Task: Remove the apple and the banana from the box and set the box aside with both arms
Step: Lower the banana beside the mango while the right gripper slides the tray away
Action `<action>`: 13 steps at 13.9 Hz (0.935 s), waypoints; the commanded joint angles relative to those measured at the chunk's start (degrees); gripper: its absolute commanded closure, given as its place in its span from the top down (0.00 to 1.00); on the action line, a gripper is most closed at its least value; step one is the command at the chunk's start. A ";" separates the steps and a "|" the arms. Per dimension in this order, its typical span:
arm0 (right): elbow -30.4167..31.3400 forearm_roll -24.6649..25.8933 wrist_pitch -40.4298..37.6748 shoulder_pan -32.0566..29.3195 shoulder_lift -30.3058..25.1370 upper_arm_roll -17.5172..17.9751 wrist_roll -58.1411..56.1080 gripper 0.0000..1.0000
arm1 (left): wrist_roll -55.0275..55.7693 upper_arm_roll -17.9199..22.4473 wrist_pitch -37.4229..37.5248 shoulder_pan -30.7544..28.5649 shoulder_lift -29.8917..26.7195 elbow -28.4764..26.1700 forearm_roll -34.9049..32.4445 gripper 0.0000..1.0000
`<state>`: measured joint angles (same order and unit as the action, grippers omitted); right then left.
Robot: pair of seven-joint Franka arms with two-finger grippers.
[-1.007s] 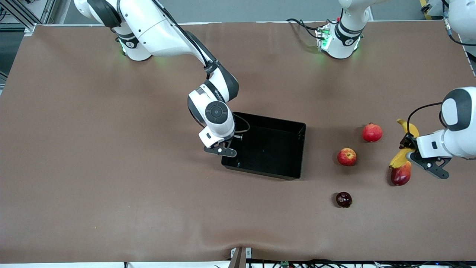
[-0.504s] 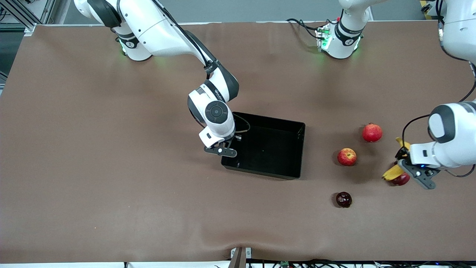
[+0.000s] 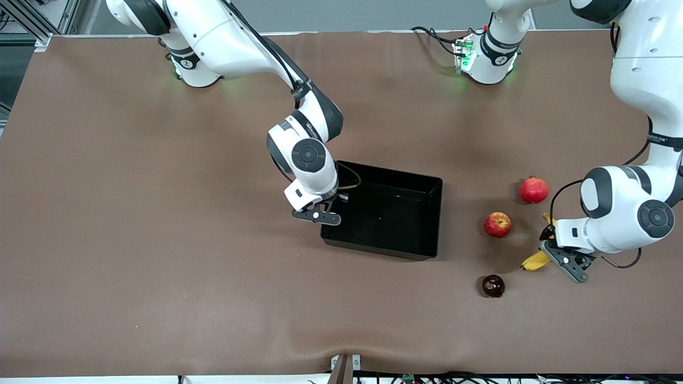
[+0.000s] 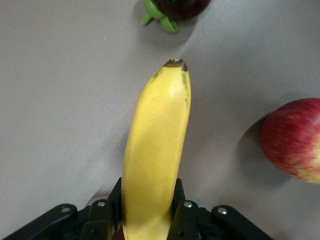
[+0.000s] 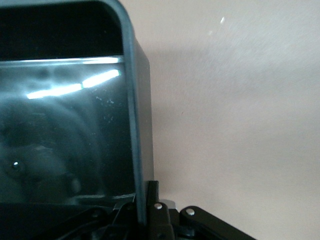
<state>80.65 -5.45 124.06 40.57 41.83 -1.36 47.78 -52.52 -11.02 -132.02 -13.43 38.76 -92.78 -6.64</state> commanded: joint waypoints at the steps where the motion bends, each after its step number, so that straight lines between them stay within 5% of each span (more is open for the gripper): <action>1: 1.17 0.00 -4.78 -3.73 -7.36 -0.05 -0.14 0.00 | -0.48 0.04 -1.66 -0.19 1.32 0.67 -0.39 0.00; 6: 1.70 -0.26 -11.55 -11.99 -13.44 0.04 -3.47 0.00 | -1.45 0.04 -5.71 -0.19 3.69 0.67 -1.88 0.00; 12: 4.24 0.00 -17.54 -23.67 -15.99 -0.13 -22.52 0.00 | -1.36 -0.05 -5.71 -0.19 3.78 -0.47 -5.84 0.00; 13: 4.77 0.09 -17.54 -25.70 -16.34 -0.14 -25.78 0.00 | -1.18 -0.05 -5.71 -0.19 3.78 -0.47 -5.84 0.24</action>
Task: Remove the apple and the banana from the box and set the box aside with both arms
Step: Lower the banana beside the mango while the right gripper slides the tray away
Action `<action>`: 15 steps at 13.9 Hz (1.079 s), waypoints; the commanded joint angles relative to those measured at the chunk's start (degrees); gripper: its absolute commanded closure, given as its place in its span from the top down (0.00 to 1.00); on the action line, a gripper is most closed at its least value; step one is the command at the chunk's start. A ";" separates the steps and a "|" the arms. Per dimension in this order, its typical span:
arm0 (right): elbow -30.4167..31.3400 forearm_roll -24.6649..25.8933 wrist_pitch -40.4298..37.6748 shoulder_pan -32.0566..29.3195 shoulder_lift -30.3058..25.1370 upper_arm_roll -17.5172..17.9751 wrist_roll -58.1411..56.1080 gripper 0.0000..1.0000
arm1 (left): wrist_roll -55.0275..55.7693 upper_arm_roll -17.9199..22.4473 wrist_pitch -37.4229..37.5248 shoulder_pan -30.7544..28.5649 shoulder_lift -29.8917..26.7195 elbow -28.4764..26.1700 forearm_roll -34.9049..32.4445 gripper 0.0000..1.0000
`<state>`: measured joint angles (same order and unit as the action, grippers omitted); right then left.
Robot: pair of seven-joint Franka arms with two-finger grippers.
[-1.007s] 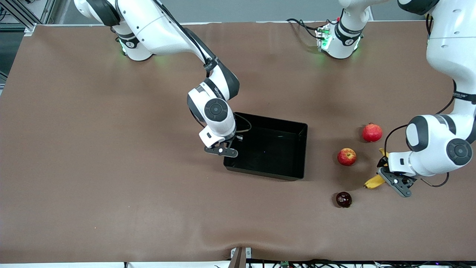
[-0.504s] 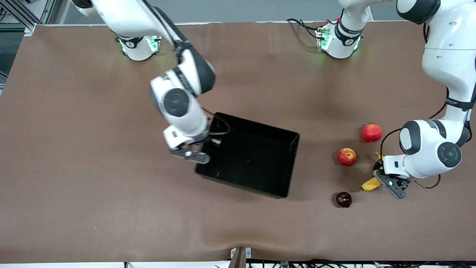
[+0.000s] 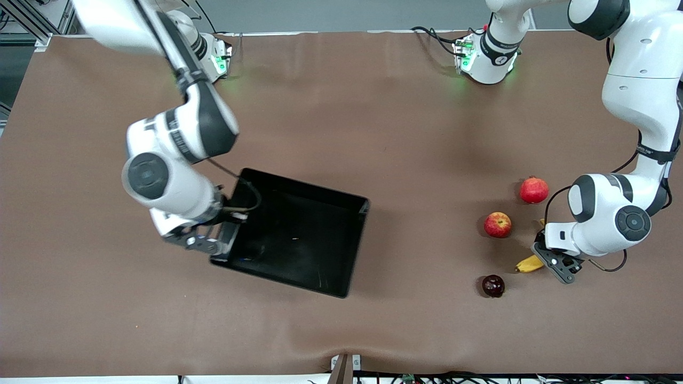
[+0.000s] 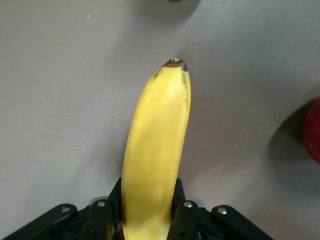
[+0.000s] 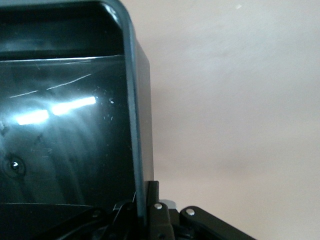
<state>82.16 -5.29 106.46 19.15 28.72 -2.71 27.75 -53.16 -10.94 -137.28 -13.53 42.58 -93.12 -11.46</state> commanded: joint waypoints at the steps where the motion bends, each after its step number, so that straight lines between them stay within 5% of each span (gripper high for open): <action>1: 3.61 0.10 0.07 -6.39 -3.23 1.22 -8.57 0.00 | -0.63 -0.13 -0.44 -0.18 -0.13 -0.13 -1.02 0.99; 6: 4.14 4.05 0.85 -17.11 -2.70 1.22 -18.42 0.00 | 0.16 -1.89 2.18 -0.45 -3.20 0.57 -0.14 1.00; 11: 9.58 4.41 11.38 -26.60 -2.18 1.31 -32.47 0.00 | 4.02 -3.20 13.16 -0.80 -10.14 3.82 0.73 1.00; 15: 9.94 3.53 11.93 -32.59 0.46 1.40 -39.00 0.00 | 13.23 -3.56 21.51 -0.36 -16.29 4.18 4.42 1.00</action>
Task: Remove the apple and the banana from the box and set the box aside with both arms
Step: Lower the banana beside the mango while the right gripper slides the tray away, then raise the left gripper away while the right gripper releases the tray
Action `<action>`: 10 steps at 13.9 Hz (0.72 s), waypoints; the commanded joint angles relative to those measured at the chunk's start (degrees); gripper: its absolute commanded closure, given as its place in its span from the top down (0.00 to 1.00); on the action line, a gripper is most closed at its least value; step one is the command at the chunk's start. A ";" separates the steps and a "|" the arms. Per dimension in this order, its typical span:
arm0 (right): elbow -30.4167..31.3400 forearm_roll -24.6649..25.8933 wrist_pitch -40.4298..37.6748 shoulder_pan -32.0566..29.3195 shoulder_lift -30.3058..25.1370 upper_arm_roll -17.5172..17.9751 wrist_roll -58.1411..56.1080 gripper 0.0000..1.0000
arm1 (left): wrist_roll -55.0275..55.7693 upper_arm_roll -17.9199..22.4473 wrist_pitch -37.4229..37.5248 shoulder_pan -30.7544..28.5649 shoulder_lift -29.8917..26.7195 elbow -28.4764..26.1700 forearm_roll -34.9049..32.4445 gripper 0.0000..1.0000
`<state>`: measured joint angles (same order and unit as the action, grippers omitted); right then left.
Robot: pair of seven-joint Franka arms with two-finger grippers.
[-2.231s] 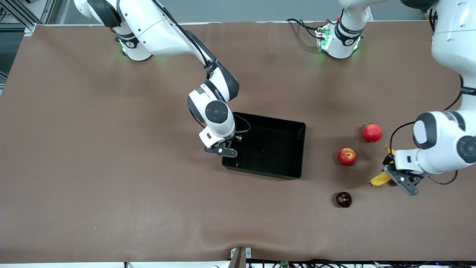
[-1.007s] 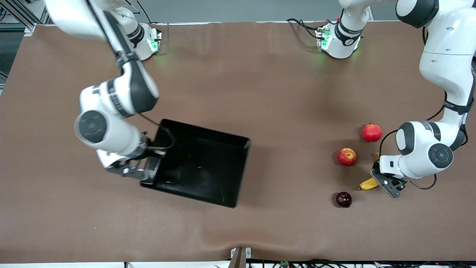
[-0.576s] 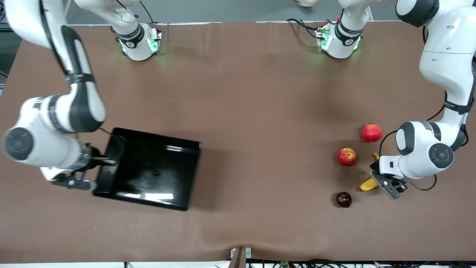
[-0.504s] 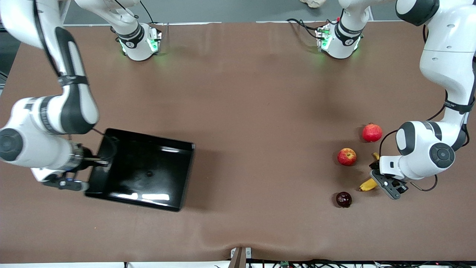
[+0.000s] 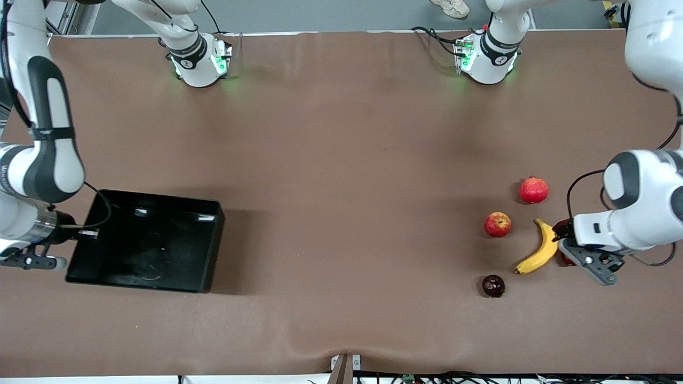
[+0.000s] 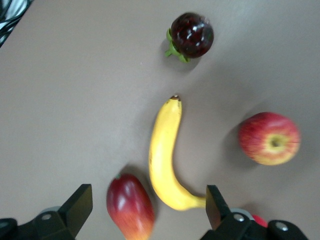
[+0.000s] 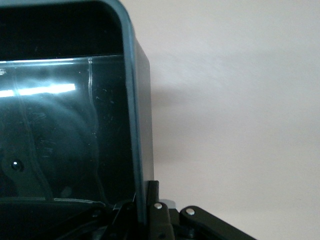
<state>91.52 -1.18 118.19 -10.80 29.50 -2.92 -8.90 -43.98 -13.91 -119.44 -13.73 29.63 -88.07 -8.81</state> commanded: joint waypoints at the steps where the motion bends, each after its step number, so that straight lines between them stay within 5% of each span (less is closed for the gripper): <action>1: 0.59 -0.76 0.28 -3.60 0.38 1.69 -2.69 0.00 | 7.90 -1.55 5.51 -0.24 -4.92 -0.87 2.22 1.00; 10: -0.11 -5.50 7.23 -8.44 7.50 1.69 -11.22 0.00 | 39.03 -7.00 19.50 -0.25 -15.12 -1.14 2.22 1.00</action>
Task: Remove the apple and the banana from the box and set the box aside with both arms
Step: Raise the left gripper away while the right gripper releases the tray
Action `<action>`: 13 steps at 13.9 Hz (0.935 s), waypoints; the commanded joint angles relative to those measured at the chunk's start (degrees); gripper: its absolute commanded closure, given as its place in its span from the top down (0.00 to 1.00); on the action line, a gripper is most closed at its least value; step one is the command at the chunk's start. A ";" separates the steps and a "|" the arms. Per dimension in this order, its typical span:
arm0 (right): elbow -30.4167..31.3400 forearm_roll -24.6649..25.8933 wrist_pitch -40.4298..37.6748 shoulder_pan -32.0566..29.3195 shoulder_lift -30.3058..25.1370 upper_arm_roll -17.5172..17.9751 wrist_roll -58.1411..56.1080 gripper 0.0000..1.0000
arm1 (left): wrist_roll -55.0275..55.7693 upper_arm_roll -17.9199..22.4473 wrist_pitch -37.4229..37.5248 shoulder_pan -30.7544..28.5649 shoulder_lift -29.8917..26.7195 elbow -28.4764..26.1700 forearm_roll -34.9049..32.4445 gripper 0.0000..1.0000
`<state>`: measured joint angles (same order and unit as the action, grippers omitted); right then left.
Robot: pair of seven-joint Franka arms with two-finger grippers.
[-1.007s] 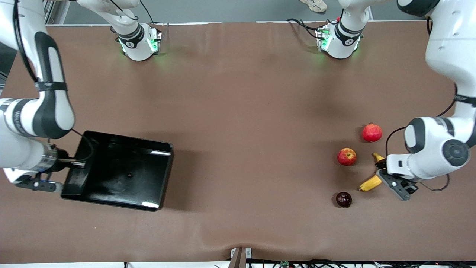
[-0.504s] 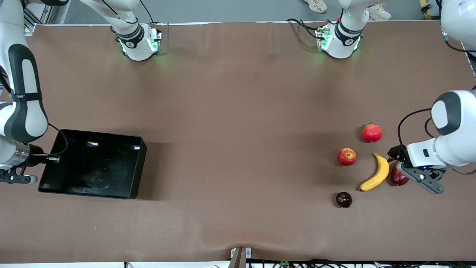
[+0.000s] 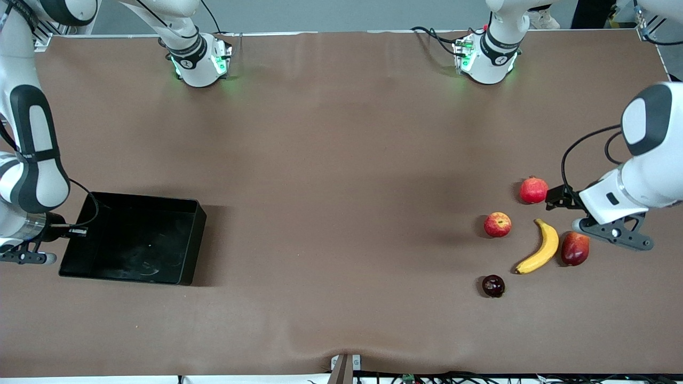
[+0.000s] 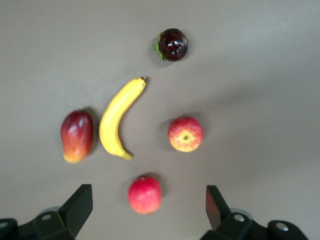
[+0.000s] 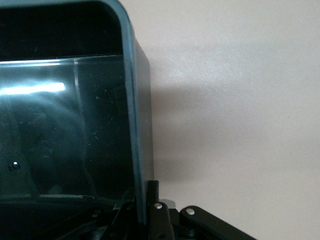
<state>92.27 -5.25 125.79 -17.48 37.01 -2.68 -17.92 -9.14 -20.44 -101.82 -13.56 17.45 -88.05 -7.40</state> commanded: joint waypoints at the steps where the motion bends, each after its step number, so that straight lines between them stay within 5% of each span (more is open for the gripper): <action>1: -0.95 -1.52 -0.29 -1.77 0.34 1.45 -3.16 0.00 | 6.48 -1.09 2.76 -0.50 -3.99 -1.07 0.81 1.00; 5: -1.21 -1.52 2.08 -2.21 1.75 1.45 -4.93 0.00 | 13.35 -1.97 3.82 -0.50 -7.08 -0.81 0.89 1.00; 6: -1.21 -1.43 2.17 -2.21 1.75 1.45 -4.93 0.10 | 13.36 -1.97 3.91 -0.67 -7.51 -0.46 0.89 1.00; 8: -1.12 -1.52 2.26 -2.21 1.84 1.45 -4.93 1.00 | 13.36 -1.80 6.79 -0.68 -7.43 2.08 0.89 1.00; 13: -1.30 -1.52 2.18 -1.77 1.67 1.45 -5.02 1.00 | 13.10 -1.36 13.40 -1.38 -7.52 8.24 0.72 1.00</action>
<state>92.03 -5.91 128.14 -18.24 38.46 -2.45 -21.81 3.76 -21.83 -90.76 -14.43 10.44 -82.10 -7.39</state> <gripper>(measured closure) 0.313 0.000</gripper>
